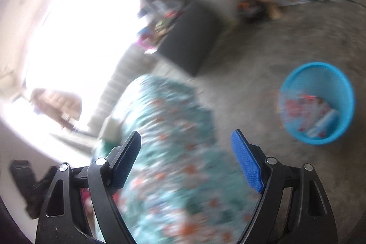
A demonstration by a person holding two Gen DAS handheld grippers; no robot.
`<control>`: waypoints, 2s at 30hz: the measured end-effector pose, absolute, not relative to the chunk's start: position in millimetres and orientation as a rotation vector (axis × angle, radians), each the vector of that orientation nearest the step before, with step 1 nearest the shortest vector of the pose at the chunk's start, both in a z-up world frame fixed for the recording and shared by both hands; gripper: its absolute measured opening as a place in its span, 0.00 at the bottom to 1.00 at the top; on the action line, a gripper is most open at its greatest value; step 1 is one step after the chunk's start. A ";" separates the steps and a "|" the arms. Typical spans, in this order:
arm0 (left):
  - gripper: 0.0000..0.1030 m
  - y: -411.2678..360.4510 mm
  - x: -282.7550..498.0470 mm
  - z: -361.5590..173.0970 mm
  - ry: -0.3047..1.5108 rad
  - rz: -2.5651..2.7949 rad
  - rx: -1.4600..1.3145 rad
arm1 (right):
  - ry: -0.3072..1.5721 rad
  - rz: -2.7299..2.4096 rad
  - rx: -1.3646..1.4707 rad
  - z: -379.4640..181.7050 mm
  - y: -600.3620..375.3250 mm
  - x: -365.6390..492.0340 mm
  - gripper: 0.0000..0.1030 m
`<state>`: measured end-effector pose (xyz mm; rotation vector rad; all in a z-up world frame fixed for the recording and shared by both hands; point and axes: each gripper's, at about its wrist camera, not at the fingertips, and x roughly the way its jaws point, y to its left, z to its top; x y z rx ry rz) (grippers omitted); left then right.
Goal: Collect trash
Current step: 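Move the right tool back over the trash on the bed, then grasp the white tissue with the left tool while the right tool grasps the yellow snack packet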
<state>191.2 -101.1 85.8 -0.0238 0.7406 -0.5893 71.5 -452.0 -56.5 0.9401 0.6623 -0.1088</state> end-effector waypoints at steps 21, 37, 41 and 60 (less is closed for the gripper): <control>0.67 108.7 191.1 -22.2 0.800 -0.290 -0.490 | 1.013 0.422 0.788 -47.0 -207.3 200.3 0.63; 0.00 87.2 247.1 -39.3 0.833 -0.305 -0.464 | 1.064 0.341 0.782 -48.7 -203.4 196.9 0.46; 0.00 87.3 238.1 -30.6 0.785 -0.293 -0.419 | 1.088 0.345 0.777 -56.5 -196.5 191.8 0.40; 0.00 82.2 230.1 -50.4 0.828 -0.237 -0.333 | 1.033 0.246 0.504 -44.9 -164.1 191.2 0.25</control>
